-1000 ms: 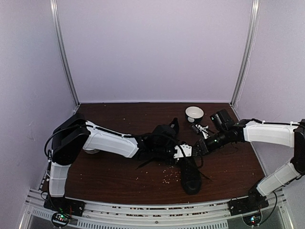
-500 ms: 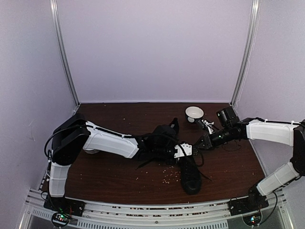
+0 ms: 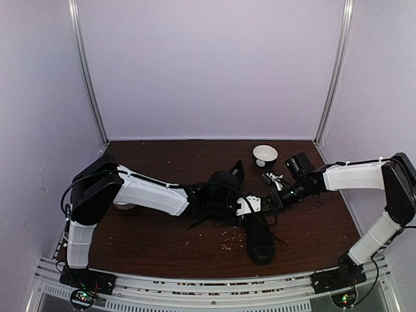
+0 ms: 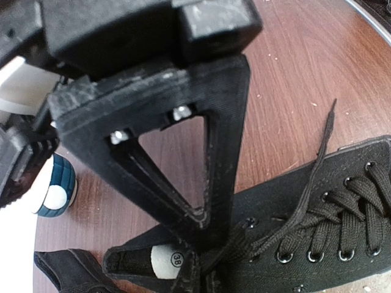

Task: Tie the shoes
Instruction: Adjust the loop with the shoelace on the shoe.

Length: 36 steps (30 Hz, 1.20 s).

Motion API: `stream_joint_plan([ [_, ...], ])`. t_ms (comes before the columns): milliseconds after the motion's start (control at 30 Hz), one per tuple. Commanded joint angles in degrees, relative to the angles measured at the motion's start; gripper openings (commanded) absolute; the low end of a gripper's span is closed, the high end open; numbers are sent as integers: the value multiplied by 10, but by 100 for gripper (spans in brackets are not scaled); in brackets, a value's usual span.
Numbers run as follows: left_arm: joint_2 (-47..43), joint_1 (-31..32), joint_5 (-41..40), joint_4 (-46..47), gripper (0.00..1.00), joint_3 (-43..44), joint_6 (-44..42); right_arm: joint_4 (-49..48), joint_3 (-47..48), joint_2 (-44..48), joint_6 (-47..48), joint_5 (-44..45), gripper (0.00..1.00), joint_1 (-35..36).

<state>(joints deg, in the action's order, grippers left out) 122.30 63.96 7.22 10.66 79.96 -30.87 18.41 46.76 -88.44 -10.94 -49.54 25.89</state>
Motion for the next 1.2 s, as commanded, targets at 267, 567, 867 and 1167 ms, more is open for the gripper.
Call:
stream_joint_plan([
  [267,0,0,-6,54,0,5,16,-47,-16,17,-18,-49,10,15],
  [567,3,0,-7,69,2,5,30,-67,-27,11,-27,-54,14,21],
  [867,12,0,2,70,3,20,43,-82,-25,1,-33,-58,21,33],
  [1167,1,0,0,95,1,11,57,-81,-25,3,-37,-24,4,33],
])
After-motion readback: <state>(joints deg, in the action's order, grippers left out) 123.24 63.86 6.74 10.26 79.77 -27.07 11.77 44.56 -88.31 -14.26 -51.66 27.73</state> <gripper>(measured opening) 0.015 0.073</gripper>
